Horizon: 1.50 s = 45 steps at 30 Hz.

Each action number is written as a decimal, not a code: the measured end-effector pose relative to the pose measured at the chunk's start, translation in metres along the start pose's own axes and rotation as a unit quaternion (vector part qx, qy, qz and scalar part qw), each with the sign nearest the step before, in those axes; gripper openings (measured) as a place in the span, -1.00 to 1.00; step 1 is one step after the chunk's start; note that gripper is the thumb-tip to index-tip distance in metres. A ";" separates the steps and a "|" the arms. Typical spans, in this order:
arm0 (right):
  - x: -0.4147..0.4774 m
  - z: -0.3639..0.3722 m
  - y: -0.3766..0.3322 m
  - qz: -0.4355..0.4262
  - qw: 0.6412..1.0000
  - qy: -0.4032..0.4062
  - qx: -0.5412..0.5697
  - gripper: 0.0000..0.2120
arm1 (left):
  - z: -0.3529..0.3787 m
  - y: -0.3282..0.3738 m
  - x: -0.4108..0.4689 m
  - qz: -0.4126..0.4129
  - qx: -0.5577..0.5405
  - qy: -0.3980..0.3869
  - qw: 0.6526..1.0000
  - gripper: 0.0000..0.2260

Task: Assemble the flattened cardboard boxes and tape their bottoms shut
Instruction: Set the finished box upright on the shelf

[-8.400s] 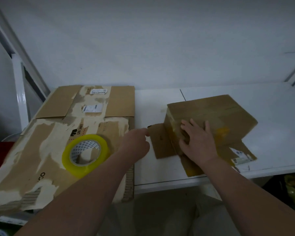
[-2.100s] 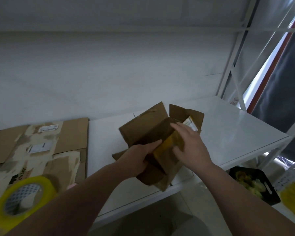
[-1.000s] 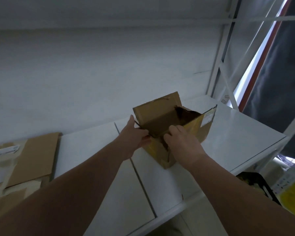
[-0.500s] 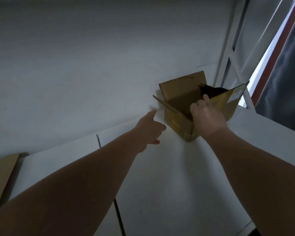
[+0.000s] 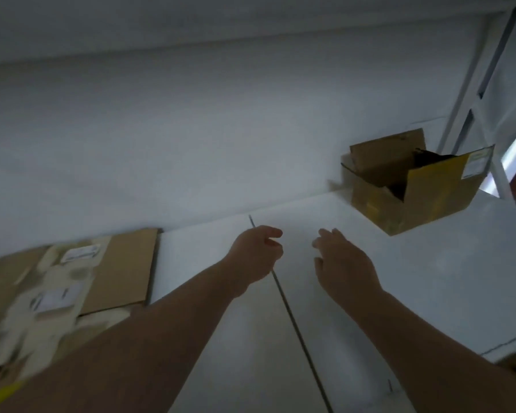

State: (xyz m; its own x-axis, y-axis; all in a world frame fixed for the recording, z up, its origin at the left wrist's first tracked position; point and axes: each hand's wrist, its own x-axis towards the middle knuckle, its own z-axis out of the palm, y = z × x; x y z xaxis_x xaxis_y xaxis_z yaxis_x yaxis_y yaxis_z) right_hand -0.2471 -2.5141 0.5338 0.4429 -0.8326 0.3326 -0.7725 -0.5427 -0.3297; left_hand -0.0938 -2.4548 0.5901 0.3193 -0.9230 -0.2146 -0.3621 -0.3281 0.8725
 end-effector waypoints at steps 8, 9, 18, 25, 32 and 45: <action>-0.098 0.043 -0.172 -0.084 0.974 -0.182 0.109 -0.65 | -0.129 -0.102 -0.128 -0.027 0.217 0.130 0.967 -0.76; -0.108 0.048 -0.189 -0.099 0.967 -0.202 0.119 -0.64 | -0.141 -0.114 -0.144 -0.046 0.241 0.139 0.959 -0.76; -0.152 0.106 -0.261 -0.069 0.938 -0.287 0.183 -0.67 | -0.173 -0.218 -0.216 -0.131 0.337 0.137 0.922 -0.59; -0.150 0.115 -0.268 -0.022 0.965 -0.211 0.151 -0.70 | -0.172 -0.227 -0.214 -0.117 0.340 0.098 0.928 -0.28; -0.141 0.121 -0.262 0.019 0.963 -0.214 0.163 -0.75 | -0.165 -0.214 -0.208 -0.077 0.320 0.179 0.927 -0.33; -0.106 0.025 -0.153 0.356 0.684 -0.294 0.565 -0.82 | -0.073 -0.117 -0.138 0.000 -0.399 0.006 0.917 -0.76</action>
State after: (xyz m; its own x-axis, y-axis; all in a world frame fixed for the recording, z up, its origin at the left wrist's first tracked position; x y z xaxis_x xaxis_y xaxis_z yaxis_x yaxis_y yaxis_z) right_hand -0.1650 -2.3453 0.5269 0.5006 -0.6505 -0.5712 -0.1907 0.5608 -0.8057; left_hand -0.0317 -2.2744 0.5494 0.3315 -0.9187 -0.2147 0.3936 -0.0722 0.9165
